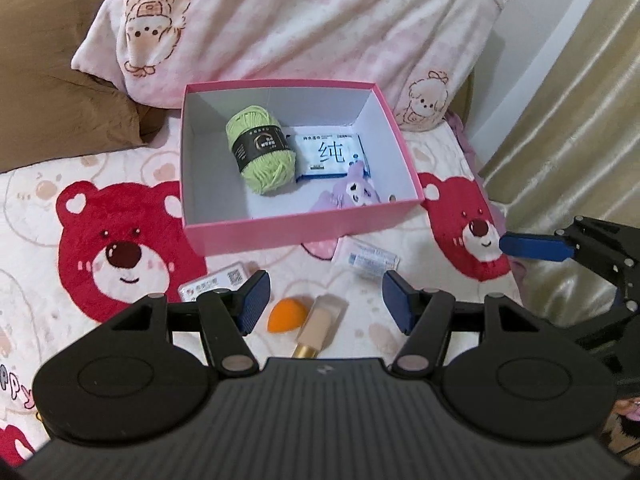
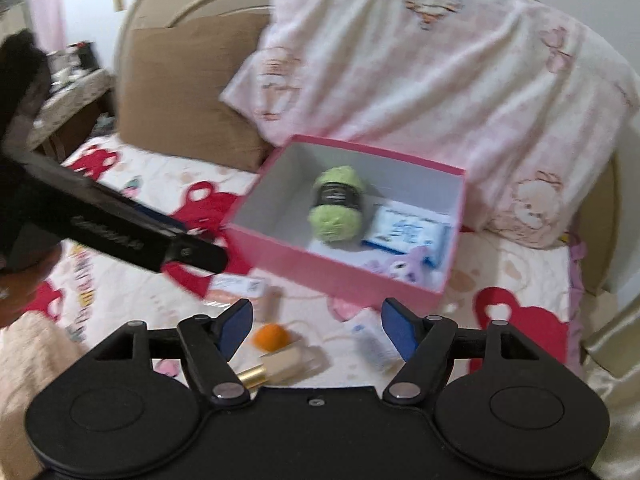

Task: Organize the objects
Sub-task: 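Move the left tool to the gold-capped foundation bottle and close on it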

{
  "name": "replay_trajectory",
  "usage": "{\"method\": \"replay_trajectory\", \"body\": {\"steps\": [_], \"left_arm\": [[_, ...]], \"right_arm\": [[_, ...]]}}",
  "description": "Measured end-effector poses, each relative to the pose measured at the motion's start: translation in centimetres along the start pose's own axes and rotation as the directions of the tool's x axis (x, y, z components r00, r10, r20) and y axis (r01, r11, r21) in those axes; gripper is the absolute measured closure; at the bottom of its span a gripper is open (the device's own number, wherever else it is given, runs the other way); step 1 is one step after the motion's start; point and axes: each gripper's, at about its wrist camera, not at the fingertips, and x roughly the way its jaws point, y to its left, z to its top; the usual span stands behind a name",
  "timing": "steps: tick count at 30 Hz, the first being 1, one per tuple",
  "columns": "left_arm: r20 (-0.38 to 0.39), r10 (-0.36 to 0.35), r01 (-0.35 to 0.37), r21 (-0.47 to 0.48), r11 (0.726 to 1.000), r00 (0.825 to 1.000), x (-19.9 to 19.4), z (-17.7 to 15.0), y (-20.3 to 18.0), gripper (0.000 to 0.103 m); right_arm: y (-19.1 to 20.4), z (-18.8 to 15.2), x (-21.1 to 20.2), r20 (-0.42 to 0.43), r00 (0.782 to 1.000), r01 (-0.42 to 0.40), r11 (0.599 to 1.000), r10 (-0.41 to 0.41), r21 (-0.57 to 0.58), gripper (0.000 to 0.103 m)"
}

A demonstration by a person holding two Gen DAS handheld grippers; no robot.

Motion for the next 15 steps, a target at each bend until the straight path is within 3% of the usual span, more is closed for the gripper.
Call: {"method": "replay_trajectory", "body": {"steps": [5,10,15], "left_arm": [[-0.027,-0.013,0.013,0.003,1.000,1.000,0.7,-2.3,1.2,0.042],[-0.052,-0.065,0.064,-0.017,0.998,0.997,3.4,-4.4,3.0,0.044],[-0.025,-0.109,0.109,-0.002,0.994,0.994,6.4,-6.3,4.1,0.048]], "right_arm": [[2.2,-2.2,0.3,-0.001,0.998,-0.055,0.998,0.055,-0.001,0.027],[2.8,-4.7,3.2,-0.023,0.994,-0.104,0.991,0.106,0.084,0.027],[2.9,-7.0,6.7,-0.031,0.989,-0.141,0.979,0.147,0.145,0.027]]}}
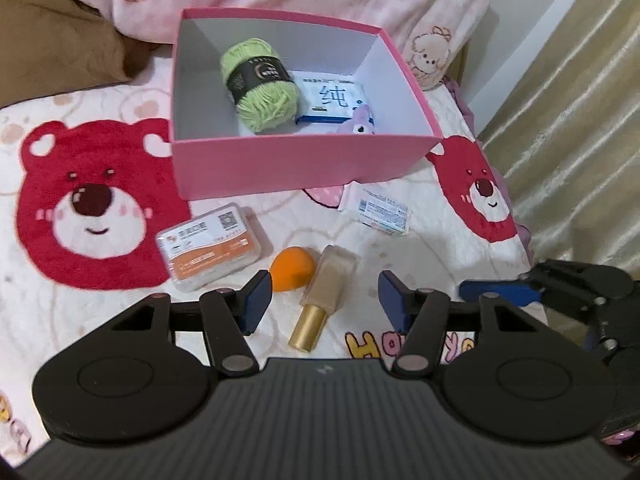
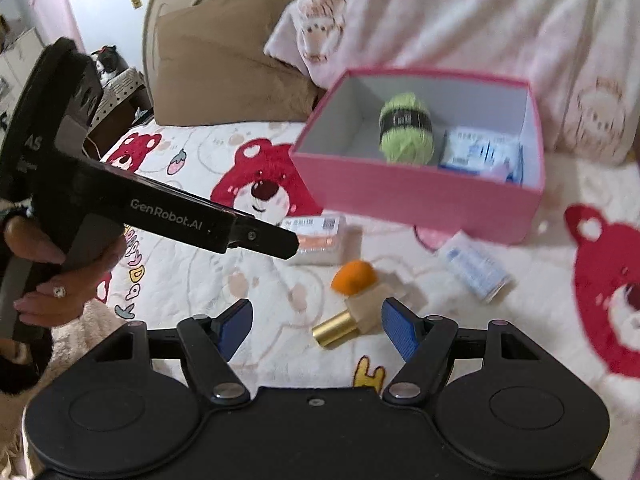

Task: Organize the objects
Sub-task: 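Move the left tool to the gold-capped foundation bottle and close on it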

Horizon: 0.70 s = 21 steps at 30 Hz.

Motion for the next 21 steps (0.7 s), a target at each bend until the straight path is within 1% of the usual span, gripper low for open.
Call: {"method": "replay_trajectory", "body": {"steps": [2,4,8,11,12,13,15,16,18,21], "left_arm": [[0.011,-0.011,0.011,0.000,1.000,1.000,1.2,-0.6,0.4,0.051],[-0.006,-0.028,0.027,-0.005,1.000,1.000,2.7,-1.1,0.8,0.054],[-0.055,-0.042,0.040,-0.032,0.999,0.998,5.7,-2.4,1.6,0.058],[-0.106,-0.060,0.058,-0.027,0.998,0.993,7.9,-3.2,1.9,0.060],[-0.134,-0.068,0.065,-0.021,0.998,0.989,8.9,-3.1,1.9,0.062],[-0.144,-0.057,0.054,-0.022,0.998,0.988,9.7,-3.0,2.0,0.065],[-0.141,-0.040,0.040,0.000,0.999,0.989,10.7,-2.9,1.7,0.066],[-0.138,-0.043,0.043,-0.004,0.999,0.989,11.1,-3.0,1.7,0.065],[-0.141,-0.078,0.074,-0.038,0.997,0.987,11.5,-3.1,1.9,0.067],[-0.143,-0.098,0.093,-0.046,0.995,0.985,11.8,-3.3,1.7,0.067]], "right_arm": [[-0.3,-1.1,1.9,-0.015,1.000,-0.011,1.000,0.011,0.009,0.028],[-0.7,-1.8,3.8,-0.033,0.999,0.006,1.000,-0.006,0.022,0.028],[-1.0,-2.9,6.5,-0.032,0.999,0.004,0.999,-0.003,0.036,0.028],[-1.2,-3.7,8.4,-0.027,1.000,0.007,0.998,-0.005,0.064,0.028],[-1.4,-3.9,8.9,-0.024,1.000,0.009,0.997,-0.008,0.074,0.028],[-1.6,-4.0,9.6,-0.026,0.999,0.024,0.996,-0.022,0.086,0.028],[-1.9,-4.1,10.8,-0.039,0.997,0.064,0.992,-0.060,0.113,0.028],[-2.1,-4.1,11.2,-0.039,0.997,0.071,0.990,-0.066,0.125,0.028],[-2.1,-4.3,11.6,-0.033,0.996,0.086,0.987,-0.082,0.133,0.028],[-1.8,-4.5,12.2,-0.033,0.994,0.103,0.989,-0.100,0.109,0.028]]}}
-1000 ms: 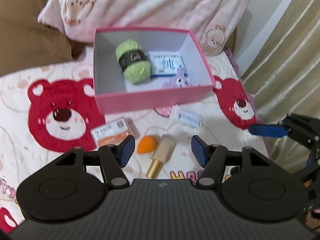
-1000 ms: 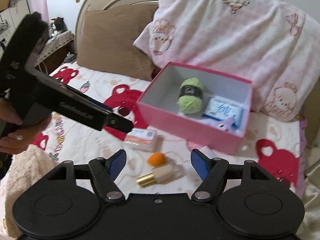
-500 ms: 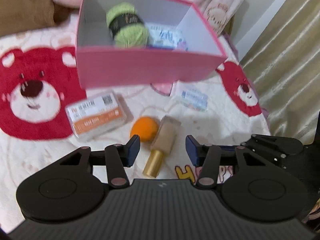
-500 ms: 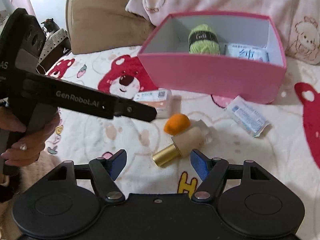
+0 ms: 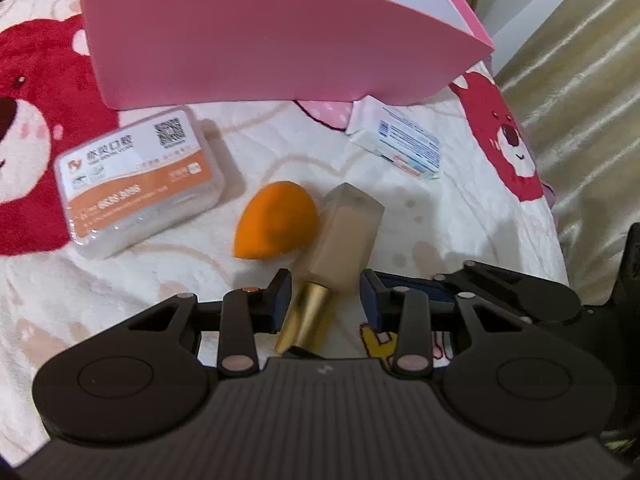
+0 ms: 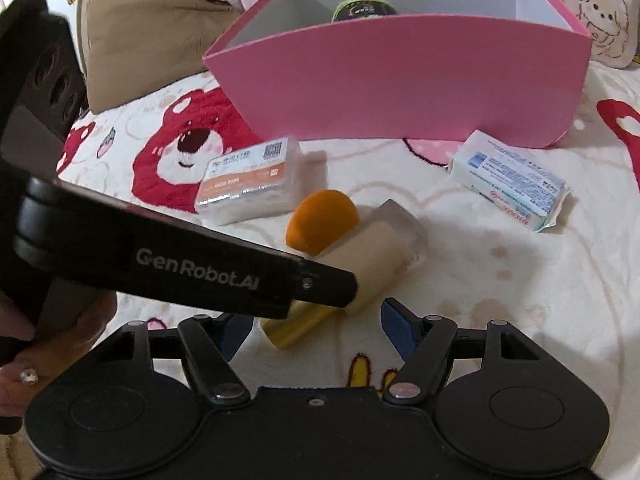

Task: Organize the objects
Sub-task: 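Move the left tool to the gold-capped foundation bottle and close on it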

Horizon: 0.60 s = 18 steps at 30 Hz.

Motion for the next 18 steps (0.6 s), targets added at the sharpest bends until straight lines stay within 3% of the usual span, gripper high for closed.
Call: {"method": "replay_trajectory", "body": {"steps": [4,7,12,14,18], "left_arm": [[-0.004,-0.035,0.034,-0.069,0.997,0.999,0.7,-0.3,0.6,0.067],[-0.017,-0.120,0.117,-0.142,0.983,0.993,0.9,-0.6,1.1,0.067],[0.015,-0.179,0.179,-0.168,0.969,0.984,0.6,-1.0,0.7,0.067],[0.035,-0.176,0.180,-0.164,0.970,0.984,0.5,-1.1,0.5,0.071],[0.099,-0.089,0.100,-0.110,0.989,0.991,-0.3,-1.0,0.1,0.071]], "right_arm": [[0.7,-0.4,0.4,0.018,0.999,0.043,0.998,-0.043,-0.038,0.028],[1.2,-0.5,0.2,0.032,0.996,0.082,0.994,-0.080,-0.071,0.027],[1.2,-0.9,-0.5,0.056,0.984,0.177,0.975,-0.171,-0.133,0.028],[0.8,-1.1,-0.7,0.062,0.975,0.219,0.965,-0.212,-0.147,0.028],[-0.1,-1.2,-1.4,0.095,0.953,0.301,0.939,-0.289,-0.165,0.031]]}}
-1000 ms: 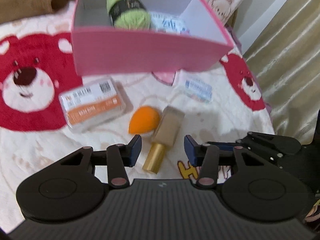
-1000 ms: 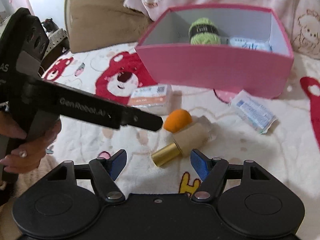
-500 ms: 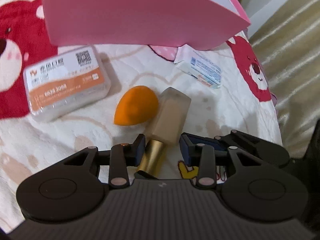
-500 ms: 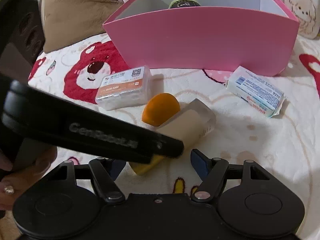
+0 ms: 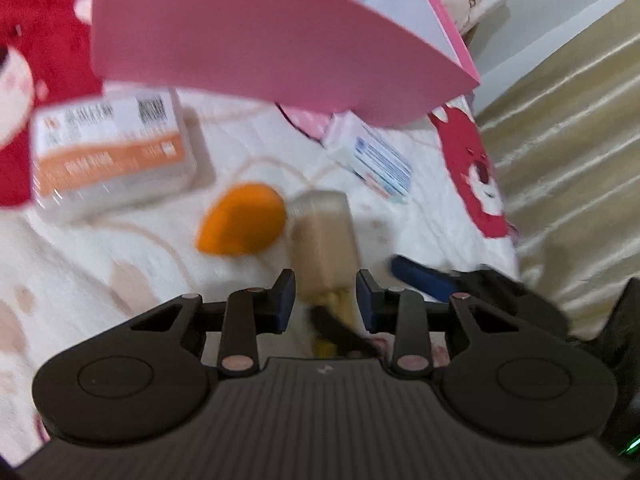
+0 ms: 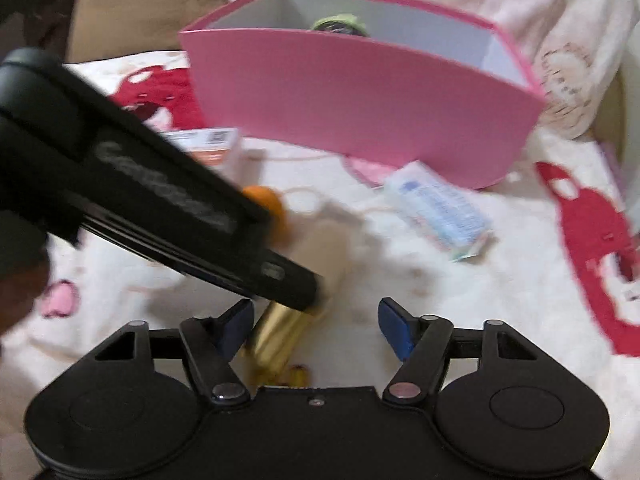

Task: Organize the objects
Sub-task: 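Move the left tool to the gold-capped foundation bottle and close on it, then lift the foundation bottle with the left tool and carry it over the box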

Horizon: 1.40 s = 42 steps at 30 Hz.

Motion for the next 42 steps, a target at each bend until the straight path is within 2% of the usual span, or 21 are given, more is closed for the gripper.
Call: {"method": "replay_trajectory", "body": {"steps": [4,6,8,12,17,20,22,26,30,34,38,42], "left_arm": [[0.014,-0.002,0.003,-0.030,1.000,1.000,0.2,0.3,0.7,0.073],[0.034,0.012,-0.011,-0.031,0.999,0.999,0.3,0.4,0.7,0.072],[0.050,0.008,-0.005,-0.044,0.999,0.999,0.4,0.4,0.9,0.073],[0.049,-0.031,0.036,-0.103,0.994,0.998,0.6,0.4,1.7,0.074],[0.049,-0.051,0.057,-0.129,0.990,0.997,1.0,0.4,2.1,0.074],[0.048,-0.062,0.068,-0.134,0.989,0.997,0.9,0.3,2.1,0.072],[0.040,-0.074,0.079,-0.144,0.986,0.996,0.8,0.3,2.1,0.071],[0.031,-0.066,0.069,-0.116,0.991,0.997,0.8,0.1,1.5,0.065],[-0.017,-0.052,0.049,-0.116,0.992,0.999,1.5,-0.5,1.1,0.061],[-0.008,-0.021,0.020,-0.111,0.994,1.000,1.6,-1.2,0.5,0.061],[-0.018,0.013,-0.014,-0.040,0.999,1.000,1.2,-1.4,-0.7,0.061],[0.002,0.038,-0.038,-0.008,0.999,0.999,-0.2,-2.1,-1.9,0.061]], "right_arm": [[-1.2,0.2,-0.4,0.012,0.999,-0.044,0.998,0.043,0.044,0.037],[-1.4,0.3,-0.3,0.016,0.996,-0.090,0.994,0.090,0.054,0.050],[-1.0,0.6,0.1,0.024,0.993,-0.121,0.991,0.119,0.059,0.052],[-0.2,0.9,1.5,0.005,0.993,-0.118,0.990,0.118,0.076,0.052],[-0.3,0.8,3.3,-0.031,0.992,-0.119,0.987,0.123,0.110,0.052],[-0.2,0.8,2.9,-0.030,0.994,-0.104,0.988,0.108,0.110,0.059],[-1.1,0.9,2.5,-0.038,0.990,-0.126,0.976,0.135,0.176,0.060],[-2.5,0.6,2.1,-0.046,0.978,-0.180,0.941,0.201,0.288,0.061],[-3.2,-0.3,2.1,-0.051,0.959,-0.243,0.903,0.278,0.355,0.061],[-3.0,-1.0,1.9,-0.039,0.957,-0.257,0.902,0.288,0.345,0.062],[-3.1,-0.9,1.5,-0.037,0.952,-0.274,0.900,0.304,0.340,0.062],[-2.5,-0.8,0.2,-0.033,0.951,-0.286,0.915,0.307,0.285,0.061]]}}
